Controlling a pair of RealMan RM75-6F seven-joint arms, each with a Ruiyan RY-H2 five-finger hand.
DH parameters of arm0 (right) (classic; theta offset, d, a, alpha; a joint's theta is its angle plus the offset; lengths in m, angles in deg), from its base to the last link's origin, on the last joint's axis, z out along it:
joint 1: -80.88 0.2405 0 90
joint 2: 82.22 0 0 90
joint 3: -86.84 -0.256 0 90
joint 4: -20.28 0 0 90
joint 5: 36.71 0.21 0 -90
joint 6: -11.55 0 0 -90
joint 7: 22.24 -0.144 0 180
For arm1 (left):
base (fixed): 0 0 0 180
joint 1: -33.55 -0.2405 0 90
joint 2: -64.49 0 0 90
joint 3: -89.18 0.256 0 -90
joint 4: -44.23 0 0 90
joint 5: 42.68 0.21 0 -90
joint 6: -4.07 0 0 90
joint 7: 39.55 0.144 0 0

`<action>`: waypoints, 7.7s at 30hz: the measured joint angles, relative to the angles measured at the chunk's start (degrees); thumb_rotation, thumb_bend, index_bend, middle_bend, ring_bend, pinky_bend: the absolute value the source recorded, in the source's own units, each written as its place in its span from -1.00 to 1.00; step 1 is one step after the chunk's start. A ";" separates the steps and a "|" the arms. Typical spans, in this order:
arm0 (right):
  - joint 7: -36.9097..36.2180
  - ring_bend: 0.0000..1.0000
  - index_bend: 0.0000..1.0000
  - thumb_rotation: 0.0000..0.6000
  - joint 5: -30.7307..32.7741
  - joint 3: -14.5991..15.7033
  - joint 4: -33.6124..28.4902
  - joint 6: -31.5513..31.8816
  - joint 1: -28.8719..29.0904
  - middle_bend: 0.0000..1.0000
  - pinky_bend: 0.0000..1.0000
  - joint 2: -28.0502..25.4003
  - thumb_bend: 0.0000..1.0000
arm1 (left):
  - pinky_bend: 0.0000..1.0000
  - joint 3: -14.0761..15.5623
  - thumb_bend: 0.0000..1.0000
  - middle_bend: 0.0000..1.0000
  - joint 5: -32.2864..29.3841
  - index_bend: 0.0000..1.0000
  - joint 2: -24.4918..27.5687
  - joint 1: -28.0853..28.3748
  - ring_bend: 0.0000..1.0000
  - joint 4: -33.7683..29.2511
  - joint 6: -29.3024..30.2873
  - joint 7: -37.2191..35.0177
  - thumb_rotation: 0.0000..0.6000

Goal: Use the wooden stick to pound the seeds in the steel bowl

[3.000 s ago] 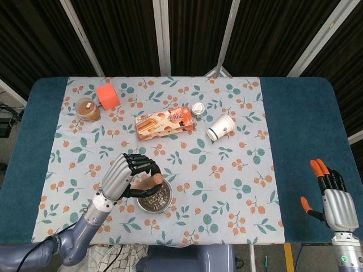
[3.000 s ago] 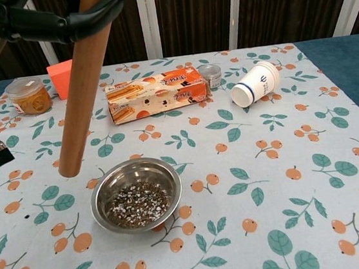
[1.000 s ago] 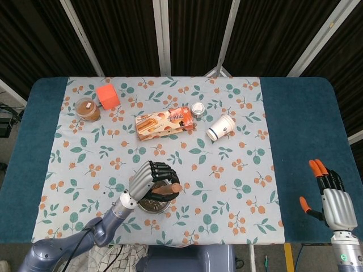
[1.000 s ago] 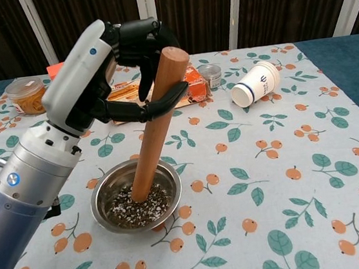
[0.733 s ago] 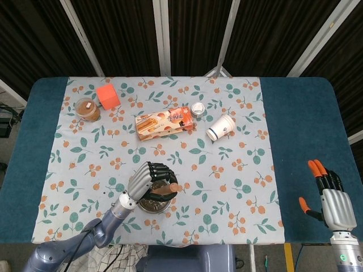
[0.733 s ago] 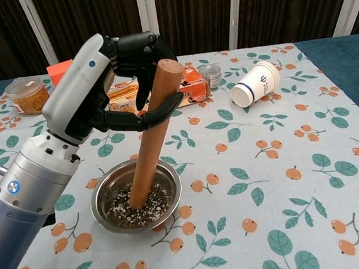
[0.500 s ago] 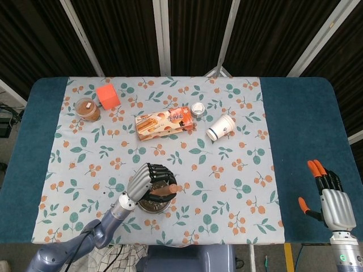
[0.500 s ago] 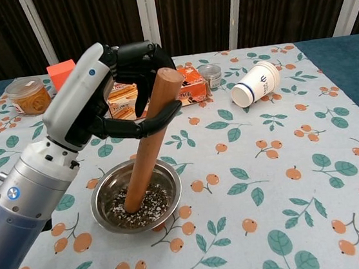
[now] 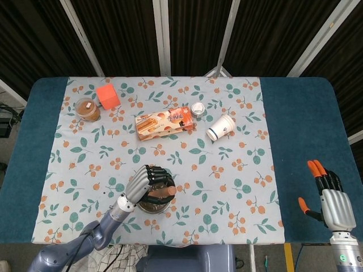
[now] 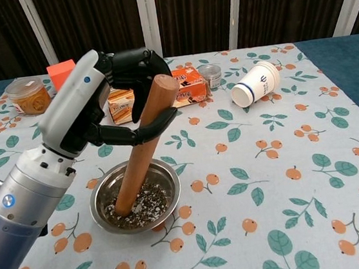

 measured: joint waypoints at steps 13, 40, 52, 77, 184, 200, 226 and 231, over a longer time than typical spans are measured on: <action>-0.55 -1.00 -1.00 1.00 0.08 0.03 -0.06 -0.22 0.04 -1.00 -1.00 -0.16 -0.27 | 0.46 -1.95 0.61 0.54 -0.97 0.30 -0.32 2.77 0.26 -1.68 1.83 -0.15 1.00; 0.11 -1.00 -1.00 1.00 1.00 -0.35 -0.35 -0.55 0.24 -1.00 -1.00 0.25 -0.27 | 0.46 0.13 0.61 0.54 -4.07 0.28 -3.96 0.12 0.26 7.89 1.93 -7.96 1.00; -0.25 -1.00 -1.00 1.00 0.55 -0.32 -0.33 -0.38 0.26 -1.00 -1.00 0.26 -0.27 | 0.46 -0.23 0.60 0.54 -3.79 0.27 -3.96 1.84 0.25 6.75 4.96 -7.19 1.00; -0.14 -1.00 -1.00 1.00 0.75 -0.42 -0.14 -0.30 0.25 -1.00 -1.00 0.29 -0.27 | 0.46 -1.07 0.59 0.54 -3.58 0.27 -1.09 3.71 0.25 0.81 6.33 -4.54 1.00; -0.85 -1.00 -1.00 1.00 0.03 0.05 -0.52 0.22 -0.21 -1.00 -1.00 -0.28 -0.27 | 0.46 7.64 0.54 0.57 -1.99 0.30 31.02 -0.33 0.25 -14.60 -20.21 30.87 1.00; -0.68 -1.00 -1.00 1.00 -0.10 0.12 -0.60 0.43 -0.36 -1.00 -1.00 -0.25 -0.27 | 0.20 8.88 0.22 0.28 -2.70 0.09 26.49 -3.51 -0.03 -6.48 -22.49 28.78 1.00; -0.80 -1.00 -1.00 1.00 -0.19 0.05 -0.38 0.80 -0.60 -1.00 -1.00 -0.52 -0.27 | -0.64 4.64 -0.45 -0.64 -9.20 -0.59 32.82 -8.23 -0.80 -24.46 -23.72 36.66 1.00; -0.29 -1.00 -1.00 1.00 0.10 0.02 -0.12 0.57 -0.56 -1.00 -1.00 -0.70 -0.27 | -0.87 4.23 -0.62 -0.95 -11.24 -0.86 37.50 -10.50 -1.00 -35.56 -23.02 42.07 1.00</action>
